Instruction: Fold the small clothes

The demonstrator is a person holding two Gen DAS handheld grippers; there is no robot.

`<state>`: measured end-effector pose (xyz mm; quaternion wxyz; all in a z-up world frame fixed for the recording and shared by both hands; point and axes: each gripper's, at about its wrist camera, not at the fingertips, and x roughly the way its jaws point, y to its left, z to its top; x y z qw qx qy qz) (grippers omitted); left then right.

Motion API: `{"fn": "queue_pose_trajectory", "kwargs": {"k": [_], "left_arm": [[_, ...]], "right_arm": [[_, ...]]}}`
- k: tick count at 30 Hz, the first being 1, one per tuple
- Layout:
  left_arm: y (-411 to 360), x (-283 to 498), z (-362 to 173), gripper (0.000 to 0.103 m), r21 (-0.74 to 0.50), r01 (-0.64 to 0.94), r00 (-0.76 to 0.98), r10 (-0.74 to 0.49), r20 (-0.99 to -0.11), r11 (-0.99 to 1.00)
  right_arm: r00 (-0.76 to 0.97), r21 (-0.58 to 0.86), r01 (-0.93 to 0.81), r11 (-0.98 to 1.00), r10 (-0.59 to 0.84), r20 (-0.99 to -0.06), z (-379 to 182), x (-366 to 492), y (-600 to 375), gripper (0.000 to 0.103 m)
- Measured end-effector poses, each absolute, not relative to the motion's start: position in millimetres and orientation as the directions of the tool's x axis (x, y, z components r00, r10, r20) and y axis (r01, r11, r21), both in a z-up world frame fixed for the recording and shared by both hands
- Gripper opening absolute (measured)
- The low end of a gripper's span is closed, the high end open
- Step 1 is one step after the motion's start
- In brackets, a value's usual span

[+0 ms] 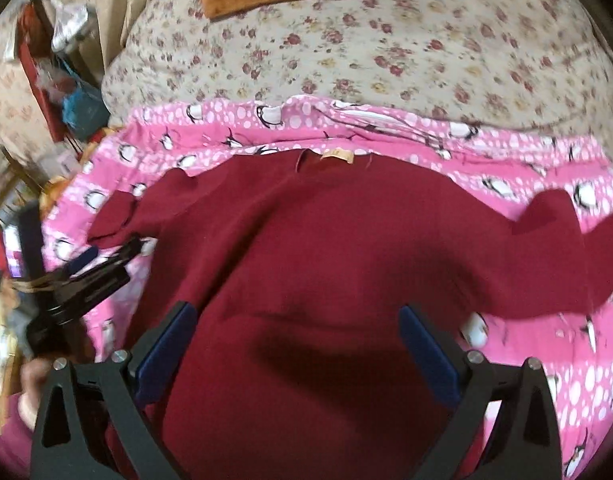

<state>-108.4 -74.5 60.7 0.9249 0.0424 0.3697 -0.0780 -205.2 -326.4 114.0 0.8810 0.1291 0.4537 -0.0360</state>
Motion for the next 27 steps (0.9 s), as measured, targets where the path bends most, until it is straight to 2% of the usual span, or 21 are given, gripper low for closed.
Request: {"fn": "queue_pose_trajectory", "kwargs": {"k": [5, 10, 16, 27], "left_arm": [[-72, -103, 58, 0.069, 0.005, 0.166, 0.707, -0.115, -0.698, 0.986], [-74, -100, 56, 0.069, 0.004, 0.171, 0.702, -0.119, -0.702, 0.985], [-79, -100, 55, 0.069, 0.019, 0.181, 0.700, -0.115, -0.704, 0.983], [-81, -99, 55, 0.068, 0.017, 0.185, 0.698, -0.119, -0.707, 0.983]], "right_arm": [[0.578, 0.133, 0.217, 0.967, -0.018, -0.816, 95, -185, -316, 0.102], [0.573, 0.148, 0.246, 0.958, -0.021, -0.819, 83, -179, -317, 0.102], [0.568, 0.291, 0.216, 0.932, 0.123, -0.814, 71, -180, -318, 0.102], [0.578, 0.184, 0.256, 0.949, 0.002, -0.816, 71, -183, -314, 0.102]]}}
